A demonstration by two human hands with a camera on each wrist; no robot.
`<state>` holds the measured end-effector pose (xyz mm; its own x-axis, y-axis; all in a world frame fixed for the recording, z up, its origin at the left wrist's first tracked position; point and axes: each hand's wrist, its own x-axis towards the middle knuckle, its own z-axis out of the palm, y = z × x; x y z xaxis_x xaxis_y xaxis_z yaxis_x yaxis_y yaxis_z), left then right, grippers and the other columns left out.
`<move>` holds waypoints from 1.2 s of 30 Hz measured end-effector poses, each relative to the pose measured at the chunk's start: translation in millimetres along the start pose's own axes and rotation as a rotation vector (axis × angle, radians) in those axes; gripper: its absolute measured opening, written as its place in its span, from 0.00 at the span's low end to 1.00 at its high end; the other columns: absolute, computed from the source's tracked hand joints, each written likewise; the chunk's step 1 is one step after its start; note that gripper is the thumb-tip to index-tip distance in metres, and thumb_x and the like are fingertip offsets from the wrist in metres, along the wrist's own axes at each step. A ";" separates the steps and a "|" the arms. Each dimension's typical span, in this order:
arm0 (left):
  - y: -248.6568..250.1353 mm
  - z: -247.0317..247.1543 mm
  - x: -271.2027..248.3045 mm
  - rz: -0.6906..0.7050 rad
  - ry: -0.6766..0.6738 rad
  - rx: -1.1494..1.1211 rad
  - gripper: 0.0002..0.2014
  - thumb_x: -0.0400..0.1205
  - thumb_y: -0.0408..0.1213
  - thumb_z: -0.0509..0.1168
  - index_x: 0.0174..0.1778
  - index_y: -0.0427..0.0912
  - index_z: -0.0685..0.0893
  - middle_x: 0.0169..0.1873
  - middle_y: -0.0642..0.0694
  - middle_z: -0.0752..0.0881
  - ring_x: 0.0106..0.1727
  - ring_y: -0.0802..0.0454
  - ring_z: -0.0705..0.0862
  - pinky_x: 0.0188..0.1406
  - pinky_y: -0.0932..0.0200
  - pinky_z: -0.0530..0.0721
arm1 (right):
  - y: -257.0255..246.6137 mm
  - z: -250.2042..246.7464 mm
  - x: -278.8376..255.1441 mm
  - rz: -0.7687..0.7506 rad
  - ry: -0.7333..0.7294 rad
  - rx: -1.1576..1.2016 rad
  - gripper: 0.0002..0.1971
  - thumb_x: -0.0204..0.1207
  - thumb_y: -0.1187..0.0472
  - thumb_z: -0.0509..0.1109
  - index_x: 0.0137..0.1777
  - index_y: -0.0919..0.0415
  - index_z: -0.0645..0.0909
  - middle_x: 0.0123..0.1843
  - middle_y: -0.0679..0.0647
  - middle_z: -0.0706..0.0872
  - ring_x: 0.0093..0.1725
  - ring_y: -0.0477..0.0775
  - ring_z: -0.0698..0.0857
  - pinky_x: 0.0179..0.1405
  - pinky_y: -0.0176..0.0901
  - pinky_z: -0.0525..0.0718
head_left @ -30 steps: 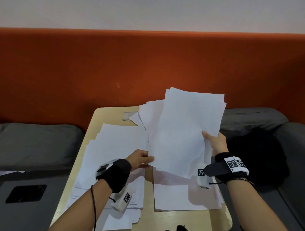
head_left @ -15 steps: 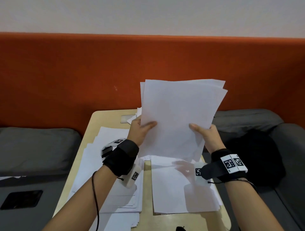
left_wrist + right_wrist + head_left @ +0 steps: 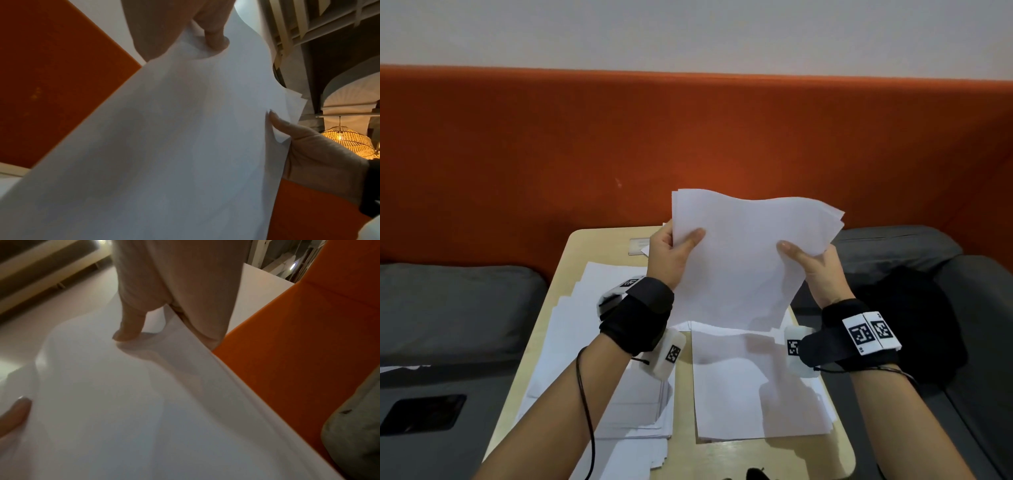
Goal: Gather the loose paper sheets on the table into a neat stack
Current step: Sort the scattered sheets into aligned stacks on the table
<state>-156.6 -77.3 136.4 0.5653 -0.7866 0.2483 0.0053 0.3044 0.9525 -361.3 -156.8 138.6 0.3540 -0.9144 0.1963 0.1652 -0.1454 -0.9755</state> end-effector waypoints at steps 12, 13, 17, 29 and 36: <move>-6.6 -3.6 4.7 0.035 0.030 0.040 0.08 0.81 0.24 0.62 0.50 0.40 0.80 0.40 0.53 0.84 0.35 0.71 0.83 0.40 0.72 0.81 | 0.6 -3.1 8.1 0.032 0.073 0.004 0.04 0.78 0.65 0.67 0.49 0.60 0.83 0.39 0.43 0.91 0.40 0.40 0.89 0.36 0.31 0.84; -6.5 -3.2 6.6 0.042 0.024 0.029 0.08 0.81 0.24 0.61 0.50 0.42 0.80 0.41 0.53 0.84 0.36 0.71 0.83 0.41 0.72 0.82 | 0.2 -2.6 9.7 0.031 0.066 0.007 0.04 0.78 0.65 0.67 0.50 0.60 0.83 0.39 0.43 0.91 0.40 0.40 0.89 0.36 0.31 0.84; -27.7 -10.2 3.1 -0.078 -0.032 0.106 0.08 0.82 0.26 0.61 0.55 0.35 0.80 0.44 0.47 0.85 0.36 0.71 0.84 0.39 0.74 0.82 | 16.0 -6.0 7.6 0.107 -0.021 -0.096 0.09 0.71 0.65 0.73 0.51 0.59 0.83 0.44 0.45 0.91 0.43 0.42 0.89 0.40 0.33 0.84; -74.3 -36.0 -20.1 -0.454 -0.297 0.328 0.06 0.84 0.29 0.60 0.50 0.39 0.82 0.45 0.43 0.84 0.46 0.45 0.81 0.49 0.53 0.83 | 47.8 -18.5 12.1 0.169 0.200 -0.165 0.15 0.79 0.68 0.66 0.65 0.71 0.78 0.59 0.59 0.84 0.52 0.54 0.84 0.47 0.31 0.83; -63.1 -33.6 -23.8 -0.416 -0.218 0.250 0.08 0.83 0.26 0.59 0.55 0.36 0.80 0.42 0.45 0.84 0.42 0.52 0.83 0.32 0.70 0.86 | 50.0 -20.0 9.4 0.254 0.068 -0.219 0.17 0.77 0.69 0.68 0.67 0.68 0.77 0.59 0.57 0.85 0.51 0.48 0.85 0.47 0.35 0.81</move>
<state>-142.7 -59.8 64.5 0.3722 -0.9153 -0.1540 -0.0190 -0.1734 0.9847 -368.1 -180.2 89.7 0.2951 -0.9538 -0.0560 -0.1245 0.0198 -0.9920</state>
